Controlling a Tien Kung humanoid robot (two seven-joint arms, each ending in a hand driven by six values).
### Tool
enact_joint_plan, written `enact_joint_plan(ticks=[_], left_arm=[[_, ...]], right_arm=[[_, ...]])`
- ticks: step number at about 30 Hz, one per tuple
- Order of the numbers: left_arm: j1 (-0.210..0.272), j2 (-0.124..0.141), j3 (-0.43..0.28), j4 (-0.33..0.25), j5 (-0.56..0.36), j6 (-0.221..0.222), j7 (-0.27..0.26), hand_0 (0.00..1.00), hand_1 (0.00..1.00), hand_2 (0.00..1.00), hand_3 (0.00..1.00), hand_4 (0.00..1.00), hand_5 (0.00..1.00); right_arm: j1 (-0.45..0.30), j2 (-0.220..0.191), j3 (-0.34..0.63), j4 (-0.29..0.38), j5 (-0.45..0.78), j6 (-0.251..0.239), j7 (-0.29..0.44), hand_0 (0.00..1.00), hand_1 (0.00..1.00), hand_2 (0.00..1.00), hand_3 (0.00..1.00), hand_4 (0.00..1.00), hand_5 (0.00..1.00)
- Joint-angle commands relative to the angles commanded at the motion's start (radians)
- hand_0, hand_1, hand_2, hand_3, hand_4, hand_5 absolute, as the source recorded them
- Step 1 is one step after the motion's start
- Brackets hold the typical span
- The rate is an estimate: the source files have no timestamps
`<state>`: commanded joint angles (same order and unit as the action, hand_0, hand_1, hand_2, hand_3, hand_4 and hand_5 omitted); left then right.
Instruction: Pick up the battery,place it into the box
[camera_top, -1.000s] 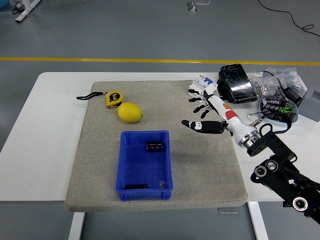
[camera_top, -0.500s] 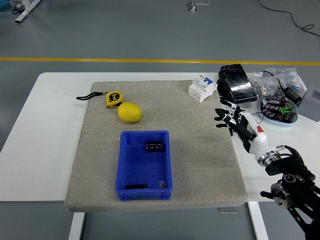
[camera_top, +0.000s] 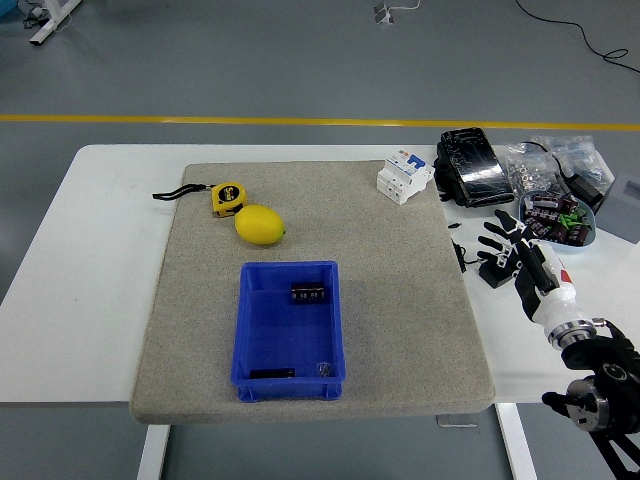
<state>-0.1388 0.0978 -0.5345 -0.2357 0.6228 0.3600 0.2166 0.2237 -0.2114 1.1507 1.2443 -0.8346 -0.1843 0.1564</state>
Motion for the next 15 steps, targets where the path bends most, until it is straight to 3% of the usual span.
enact_joint_plan(ticks=[15], left_arm=[[-0.008,-0.001,0.004,-0.001,-0.005,-0.001,-0.003,0.571,0.549,0.592,0.572,0.629,0.576]], right_arm=[[-0.053,0.017,0.097,0.002,-0.063,0.053,0.029,0.803,0.793,0.843,0.871,0.998,0.812]])
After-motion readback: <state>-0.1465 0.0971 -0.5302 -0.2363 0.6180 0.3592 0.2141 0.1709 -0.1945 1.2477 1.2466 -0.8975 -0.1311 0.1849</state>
